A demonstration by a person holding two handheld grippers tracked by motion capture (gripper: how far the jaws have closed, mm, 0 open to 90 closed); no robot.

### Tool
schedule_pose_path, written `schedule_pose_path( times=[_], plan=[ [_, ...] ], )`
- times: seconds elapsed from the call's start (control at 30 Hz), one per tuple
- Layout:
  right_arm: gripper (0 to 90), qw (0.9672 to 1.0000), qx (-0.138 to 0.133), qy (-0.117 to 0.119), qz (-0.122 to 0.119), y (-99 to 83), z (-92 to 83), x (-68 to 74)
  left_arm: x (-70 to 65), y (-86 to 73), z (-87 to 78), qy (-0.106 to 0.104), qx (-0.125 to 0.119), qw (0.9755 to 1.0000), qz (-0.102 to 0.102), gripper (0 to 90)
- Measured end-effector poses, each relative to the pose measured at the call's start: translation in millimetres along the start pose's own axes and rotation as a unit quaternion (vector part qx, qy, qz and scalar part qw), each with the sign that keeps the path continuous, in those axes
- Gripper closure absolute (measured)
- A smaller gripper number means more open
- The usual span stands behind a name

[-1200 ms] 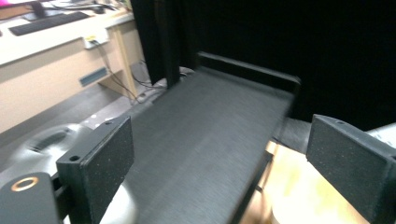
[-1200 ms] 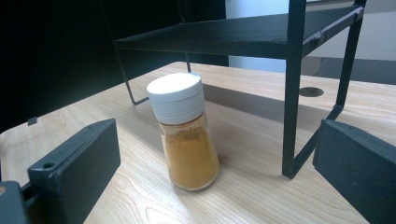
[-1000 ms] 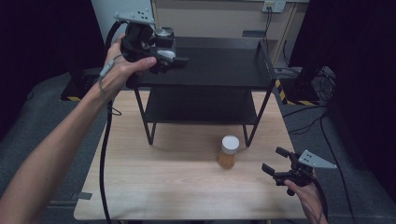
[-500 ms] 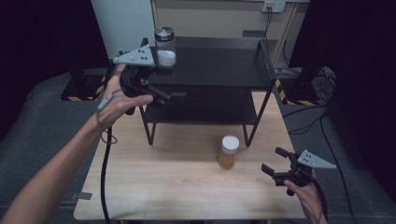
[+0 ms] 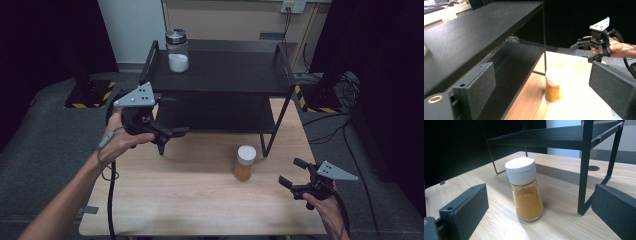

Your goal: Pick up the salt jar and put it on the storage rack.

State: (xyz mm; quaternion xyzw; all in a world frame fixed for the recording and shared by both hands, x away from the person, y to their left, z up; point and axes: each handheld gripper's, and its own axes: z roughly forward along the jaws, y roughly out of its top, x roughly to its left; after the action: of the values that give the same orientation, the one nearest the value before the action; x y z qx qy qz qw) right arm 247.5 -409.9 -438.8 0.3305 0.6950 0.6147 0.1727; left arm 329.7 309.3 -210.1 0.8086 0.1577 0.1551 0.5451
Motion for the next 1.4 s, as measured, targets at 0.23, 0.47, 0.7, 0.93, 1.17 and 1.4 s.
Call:
schedule_pose_path(
  times=[0.23, 0.47, 0.7, 0.93, 1.17, 1.4],
  plan=[
    [1.3, 1.0000, 0.002, 0.001, -0.001, 0.4, 1.3, 0.5, -7.5, -40.7, 3.4, 0.016, 0.005, 0.9998, -0.013, 5.5],
    [1.3, 1.0000, 0.002, 0.000, 0.000, 0.3, 1.4, 0.6, -13.5, -77.5, 15.5, 0.026, 0.031, 0.9985, -0.037, 5.4],
    [1.3, 1.0000, 0.003, 0.001, -0.001, 0.6, 1.8, 0.9, -18.4, -103.6, 19.8, 0.037, 0.040, 0.9968, -0.058, 5.4],
    [1.4, 1.0000, 0.004, 0.002, -0.002, 0.7, 2.3, 1.1, -28.4, -120.2, 25.0, 0.051, 0.062, 0.9949, -0.061, 5.4],
    [1.4, 1.0000, 0.005, 0.002, -0.004, 1.1, 2.4, 1.5, -37.0, -138.9, 28.9, 0.059, 0.069, 0.9928, -0.078, 5.6],
    [1.4, 1.0000, 0.005, 0.002, -0.003, 0.9, 3.4, 1.3, -51.9, -153.2, 27.1, 0.097, 0.068, 0.9896, -0.082, 5.6]
  ],
)
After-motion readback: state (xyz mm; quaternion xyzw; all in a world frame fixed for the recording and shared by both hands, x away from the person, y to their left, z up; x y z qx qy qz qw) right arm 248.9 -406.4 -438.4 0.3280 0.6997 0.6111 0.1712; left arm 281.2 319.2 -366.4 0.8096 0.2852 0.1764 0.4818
